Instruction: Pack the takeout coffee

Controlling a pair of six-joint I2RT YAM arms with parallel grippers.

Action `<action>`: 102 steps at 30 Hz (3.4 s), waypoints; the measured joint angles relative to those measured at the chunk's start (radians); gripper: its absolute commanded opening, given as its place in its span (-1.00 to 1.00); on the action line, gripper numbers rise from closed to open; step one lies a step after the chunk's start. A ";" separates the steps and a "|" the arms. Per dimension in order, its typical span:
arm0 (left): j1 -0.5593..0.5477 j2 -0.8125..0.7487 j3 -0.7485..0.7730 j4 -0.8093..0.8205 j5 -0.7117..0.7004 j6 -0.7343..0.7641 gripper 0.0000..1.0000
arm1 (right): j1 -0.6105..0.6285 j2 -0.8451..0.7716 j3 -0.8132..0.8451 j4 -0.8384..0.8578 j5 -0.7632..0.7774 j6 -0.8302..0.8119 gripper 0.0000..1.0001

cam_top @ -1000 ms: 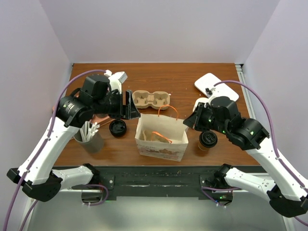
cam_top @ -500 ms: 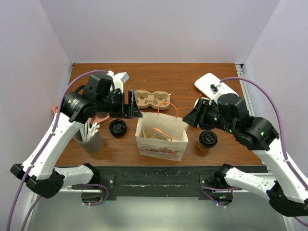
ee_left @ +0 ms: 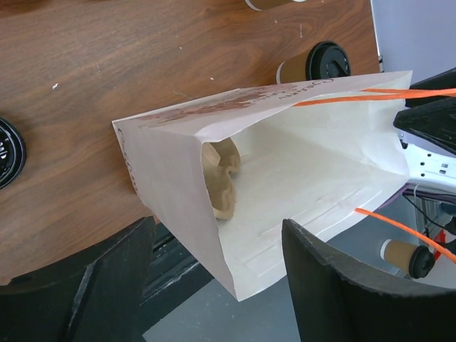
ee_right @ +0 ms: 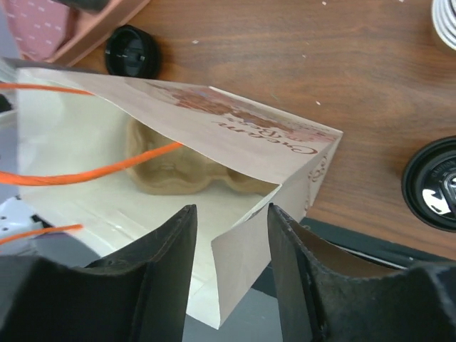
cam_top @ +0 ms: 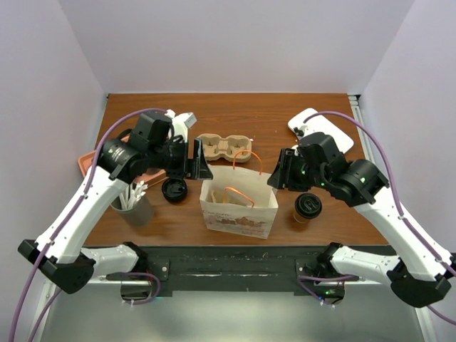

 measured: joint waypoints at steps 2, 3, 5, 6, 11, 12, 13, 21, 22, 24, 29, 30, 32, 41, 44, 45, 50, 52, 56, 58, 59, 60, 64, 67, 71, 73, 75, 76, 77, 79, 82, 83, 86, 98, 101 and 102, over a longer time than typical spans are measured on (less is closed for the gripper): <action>-0.010 0.019 0.000 0.003 -0.002 0.005 0.36 | 0.000 0.023 0.009 -0.016 0.016 -0.009 -0.36; -0.017 0.030 0.000 0.005 -0.002 0.007 0.30 | 0.000 0.032 0.016 -0.021 0.026 -0.014 -0.58; -0.035 0.052 0.000 0.010 -0.003 0.008 0.09 | 0.000 0.049 0.035 -0.029 0.039 -0.028 -0.80; -0.041 0.062 0.000 0.011 -0.004 0.010 -0.09 | 0.000 0.057 0.043 -0.027 0.049 -0.034 -0.95; -0.058 0.171 0.098 -0.081 -0.057 0.049 -0.44 | 0.000 0.104 0.094 -0.029 0.080 -0.062 -1.00; -0.057 0.196 0.143 -0.107 -0.076 0.056 -0.46 | 0.000 0.119 0.117 -0.029 0.085 -0.067 -1.00; -0.057 0.214 0.180 -0.124 -0.089 0.061 -0.49 | 0.000 0.135 0.145 -0.027 0.091 -0.072 -1.00; -0.057 0.155 0.156 -0.101 -0.116 0.081 -0.34 | 0.000 0.010 -0.001 0.137 0.089 -0.090 -1.00; -0.057 0.143 0.137 -0.087 -0.106 0.082 -0.12 | 0.000 -0.014 -0.030 0.161 0.082 -0.094 -1.00; -0.057 0.122 0.112 -0.059 -0.090 0.089 0.12 | 0.000 -0.063 -0.094 0.218 0.074 -0.103 -1.00; -0.057 0.086 0.099 -0.052 -0.082 0.086 0.32 | 0.000 -0.174 -0.246 0.312 0.052 -0.126 -1.00; -0.057 0.079 0.099 -0.060 -0.091 0.085 0.32 | 0.000 -0.195 -0.265 0.328 0.045 -0.131 -1.00; -0.057 0.065 0.097 -0.068 -0.101 0.085 0.33 | 0.000 -0.238 -0.303 0.362 0.031 -0.140 -1.00; -0.057 0.048 0.072 -0.069 -0.137 0.084 0.31 | 0.000 -0.299 -0.359 0.424 0.015 -0.181 -1.00; -0.057 0.060 0.069 -0.056 -0.138 0.084 0.18 | 0.000 -0.299 -0.365 0.455 0.011 -0.194 -1.00; -0.057 0.066 0.065 -0.051 -0.138 0.083 0.12 | 0.000 -0.302 -0.369 0.467 0.011 -0.196 -1.00; -0.057 0.087 0.050 -0.035 -0.128 0.069 -0.36 | 0.000 -0.319 -0.397 0.526 0.000 -0.194 -1.00; -0.057 0.085 0.050 -0.023 -0.122 0.077 -0.48 | 0.000 -0.332 -0.419 0.555 -0.003 -0.194 -1.00; -0.056 0.063 0.028 0.062 -0.067 0.107 -0.52 | 0.000 -0.393 -0.485 0.600 -0.015 -0.195 -1.00; -0.057 0.023 -0.021 0.121 -0.020 0.112 -0.46 | 0.000 -0.432 -0.523 0.620 -0.029 -0.195 -1.00; -0.057 0.005 -0.043 0.141 -0.002 0.112 -0.41 | 0.000 -0.447 -0.537 0.621 -0.032 -0.195 -1.00; -0.058 -0.025 -0.076 0.168 0.022 0.111 -0.40 | 0.000 -0.466 -0.553 0.622 -0.033 -0.195 -1.00; -0.058 -0.123 -0.166 0.195 0.071 0.111 -0.24 | 0.000 -0.537 -0.599 0.617 -0.033 -0.194 -1.00; -0.058 -0.166 -0.222 0.195 0.084 0.110 -0.10 | 0.000 -0.555 -0.607 0.611 -0.036 -0.194 -1.00; -0.059 -0.165 -0.245 0.174 0.084 0.111 -0.03 | 0.000 -0.553 -0.609 0.609 -0.070 -0.192 -1.00; -0.059 -0.154 -0.245 0.169 0.080 0.111 -0.08 | 0.000 -0.545 -0.609 0.608 -0.087 -0.190 -0.80; -0.059 -0.145 -0.245 0.164 0.074 0.111 -0.13 | 0.000 -0.533 -0.608 0.607 -0.099 -0.182 -0.70; -0.059 -0.142 -0.245 0.161 0.069 0.111 -0.21 | 0.000 -0.522 -0.604 0.599 -0.102 -0.179 -0.67; -0.059 -0.140 -0.245 0.158 0.064 0.111 -0.24 | 0.000 -0.508 -0.595 0.586 -0.103 -0.178 -0.61; -0.059 -0.140 -0.245 0.153 0.059 0.111 -0.26 | 0.000 -0.471 -0.556 0.539 -0.100 -0.175 -0.23; -0.059 -0.140 -0.245 0.152 0.058 0.111 -0.26 | 0.000 -0.415 -0.453 0.460 -0.079 -0.175 -0.14; -0.059 -0.140 -0.245 0.152 0.058 0.110 -0.26 | 0.000 -0.396 -0.411 0.433 -0.066 -0.180 -0.11; -0.059 -0.140 -0.245 0.152 0.058 0.110 -0.22 | 0.000 -0.360 -0.288 0.369 -0.033 -0.190 -0.17; -0.059 -0.069 -0.182 0.133 0.048 0.109 -0.03 | 0.000 -0.224 -0.116 0.364 -0.128 -0.303 -0.42; -0.059 0.006 -0.094 0.108 0.021 0.109 0.12 | 0.000 -0.158 -0.104 0.343 -0.126 -0.323 -0.23; -0.059 0.030 -0.064 0.100 0.007 0.110 0.18 | 0.000 -0.132 -0.090 0.325 -0.116 -0.324 -0.18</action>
